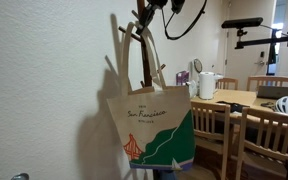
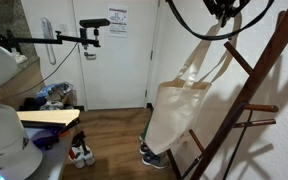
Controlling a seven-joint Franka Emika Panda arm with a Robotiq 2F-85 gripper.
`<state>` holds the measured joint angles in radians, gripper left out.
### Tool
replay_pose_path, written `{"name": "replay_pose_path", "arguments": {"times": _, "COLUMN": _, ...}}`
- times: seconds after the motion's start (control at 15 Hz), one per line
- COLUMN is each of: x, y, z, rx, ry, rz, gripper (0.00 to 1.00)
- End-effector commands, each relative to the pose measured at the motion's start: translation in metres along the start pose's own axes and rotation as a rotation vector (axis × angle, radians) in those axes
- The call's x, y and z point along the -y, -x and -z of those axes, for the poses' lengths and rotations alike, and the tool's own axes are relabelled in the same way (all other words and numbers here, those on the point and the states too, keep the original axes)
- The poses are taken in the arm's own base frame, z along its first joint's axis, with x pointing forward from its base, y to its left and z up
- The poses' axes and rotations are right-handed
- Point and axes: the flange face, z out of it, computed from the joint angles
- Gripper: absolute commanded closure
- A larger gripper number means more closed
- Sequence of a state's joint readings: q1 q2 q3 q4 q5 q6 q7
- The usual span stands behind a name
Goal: Unhang the tote bag and move it to another hanger
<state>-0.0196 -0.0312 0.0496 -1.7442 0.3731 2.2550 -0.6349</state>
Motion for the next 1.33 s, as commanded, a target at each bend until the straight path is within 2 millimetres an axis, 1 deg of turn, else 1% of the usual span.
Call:
{"name": "replay_pose_path", "arguments": {"times": 0.0, "x": -0.025, "y": 0.025, "z": -0.003, "rx": 0.005, "ry": -0.026, "rz": 0.011, "gripper": 0.95}}
{"name": "replay_pose_path", "arguments": {"times": 0.2, "x": -0.045, "y": 0.040, "z": -0.015, "rx": 0.018, "ry": -0.045, "rz": 0.007, "gripper": 0.95}}
{"name": "replay_pose_path", "arguments": {"times": 0.4, "x": -0.060, "y": 0.052, "z": -0.026, "rx": 0.019, "ry": -0.068, "rz": 0.010, "gripper": 0.95}}
{"name": "replay_pose_path", "arguments": {"times": 0.8, "x": -0.077, "y": 0.078, "z": -0.061, "rx": 0.048, "ry": -0.124, "rz": 0.037, "gripper": 0.95}}
{"name": "replay_pose_path", "arguments": {"times": 0.93, "x": -0.083, "y": 0.084, "z": -0.070, "rx": 0.054, "ry": -0.121, "rz": 0.041, "gripper": 0.95}}
{"name": "replay_pose_path", "arguments": {"times": 1.27, "x": -0.097, "y": 0.092, "z": -0.082, "rx": 0.039, "ry": -0.035, "rz": 0.016, "gripper": 0.94}}
